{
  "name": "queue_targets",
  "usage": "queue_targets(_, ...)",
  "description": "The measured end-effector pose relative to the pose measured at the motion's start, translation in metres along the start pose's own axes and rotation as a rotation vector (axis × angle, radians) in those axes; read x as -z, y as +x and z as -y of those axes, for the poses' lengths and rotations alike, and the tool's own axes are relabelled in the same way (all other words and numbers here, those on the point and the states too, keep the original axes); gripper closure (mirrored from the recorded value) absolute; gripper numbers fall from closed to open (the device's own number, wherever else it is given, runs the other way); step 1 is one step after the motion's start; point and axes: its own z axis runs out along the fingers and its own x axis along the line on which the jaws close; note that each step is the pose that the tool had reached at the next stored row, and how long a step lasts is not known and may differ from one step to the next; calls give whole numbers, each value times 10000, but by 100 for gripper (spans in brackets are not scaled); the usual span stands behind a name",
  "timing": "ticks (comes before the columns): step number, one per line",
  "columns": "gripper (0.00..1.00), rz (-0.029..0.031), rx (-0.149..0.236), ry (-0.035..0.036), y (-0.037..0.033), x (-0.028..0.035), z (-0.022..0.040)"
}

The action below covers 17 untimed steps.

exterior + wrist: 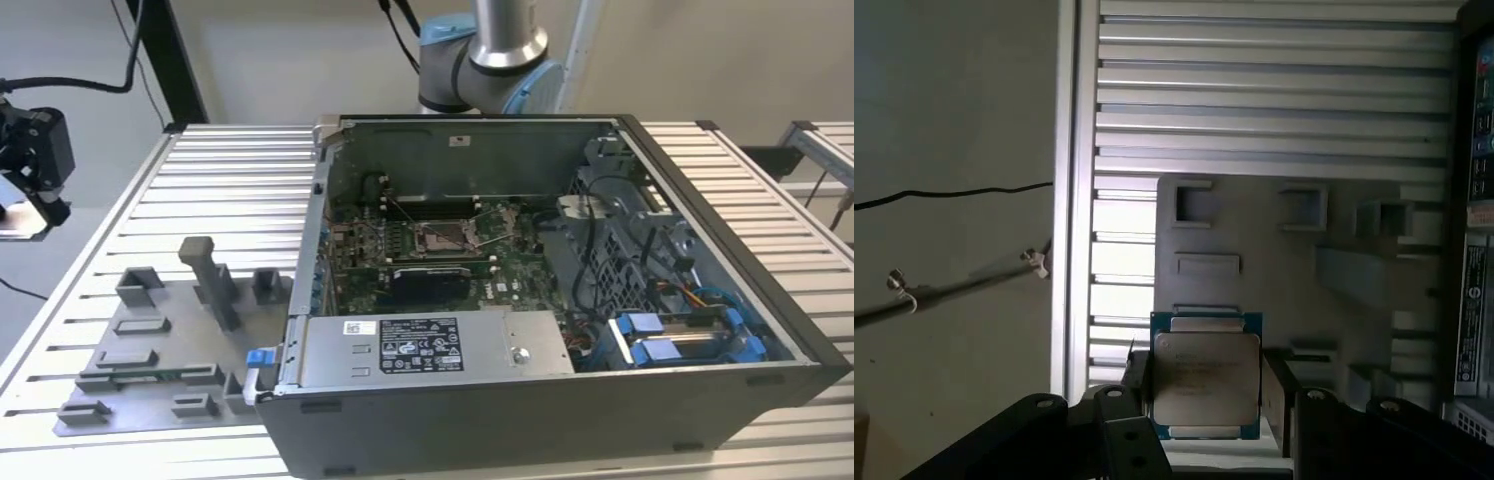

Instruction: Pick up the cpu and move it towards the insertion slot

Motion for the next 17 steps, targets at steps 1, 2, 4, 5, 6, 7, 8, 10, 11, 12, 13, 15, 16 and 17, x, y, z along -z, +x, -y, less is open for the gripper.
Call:
queue_targets(1,100,21,-2,9,1,22,-2)
queue_targets(2,100,50,-2,13,0,44,-5)
queue_targets(4,100,130,-1,20,1,77,-10)
queue_targets(5,100,193,0,24,1,86,-13)
queue_targets(6,100,260,2,32,1,95,-17)
queue_targets(7,100,323,3,42,1,100,-21)
queue_targets(8,100,404,4,51,2,104,-26)
queue_targets(10,100,616,8,59,1,108,-30)
queue_targets(11,100,622,4,59,0,108,-30)
queue_targets(12,100,622,4,59,0,108,-30)
queue_targets(13,100,623,3,59,0,108,-30)
queue_targets(15,100,623,1,59,1,108,-30)
queue_targets(16,100,623,1,59,1,108,-30)
queue_targets(17,100,624,0,59,1,108,-30)
